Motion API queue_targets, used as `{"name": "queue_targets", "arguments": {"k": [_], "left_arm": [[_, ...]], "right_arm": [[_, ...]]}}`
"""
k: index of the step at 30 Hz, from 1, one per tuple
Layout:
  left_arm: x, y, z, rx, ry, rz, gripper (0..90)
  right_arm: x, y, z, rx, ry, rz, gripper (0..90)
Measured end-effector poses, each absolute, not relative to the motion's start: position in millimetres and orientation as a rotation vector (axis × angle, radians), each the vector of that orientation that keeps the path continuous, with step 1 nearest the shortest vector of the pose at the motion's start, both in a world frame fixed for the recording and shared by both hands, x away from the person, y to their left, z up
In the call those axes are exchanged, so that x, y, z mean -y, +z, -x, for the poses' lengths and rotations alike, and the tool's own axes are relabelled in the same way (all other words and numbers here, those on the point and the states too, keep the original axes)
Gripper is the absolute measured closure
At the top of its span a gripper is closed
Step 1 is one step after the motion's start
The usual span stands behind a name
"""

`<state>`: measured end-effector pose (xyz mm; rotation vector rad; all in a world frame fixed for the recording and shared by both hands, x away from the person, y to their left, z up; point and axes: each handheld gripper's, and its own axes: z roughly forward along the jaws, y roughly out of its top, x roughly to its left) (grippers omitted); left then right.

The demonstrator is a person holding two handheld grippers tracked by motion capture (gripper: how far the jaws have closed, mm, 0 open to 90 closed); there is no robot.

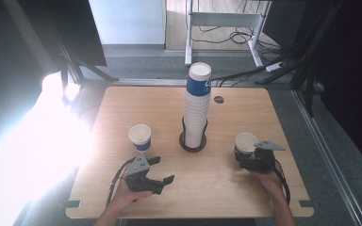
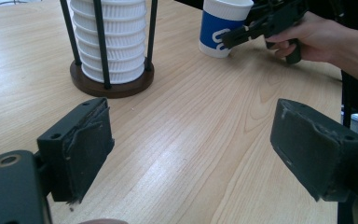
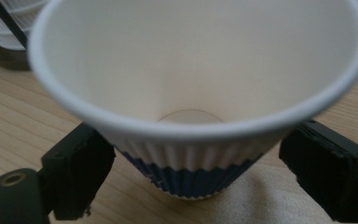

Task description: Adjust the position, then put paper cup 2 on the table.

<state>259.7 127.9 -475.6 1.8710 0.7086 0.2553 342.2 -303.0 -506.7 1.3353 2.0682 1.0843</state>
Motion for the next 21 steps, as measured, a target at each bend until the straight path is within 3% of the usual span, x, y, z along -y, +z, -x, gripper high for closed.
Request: {"name": "queue_targets", "arguments": {"k": [12, 16, 21], "left_arm": [[-129, -476, -258, -0.714, 0.267, -1.873, 12.7], [-129, -476, -259, -0.722, 0.283, -1.873, 12.7], [-130, -475, -258, -0.752, 0.335, -1.876, 13.4]], "right_arm": [[318, -483, -306, -1.944, 1.188, -1.321, 3.7], [320, -466, -290, -1.901, 1.227, -1.271, 5.7], [315, -446, -273, -1.886, 1.290, -1.168, 14.5]]}}
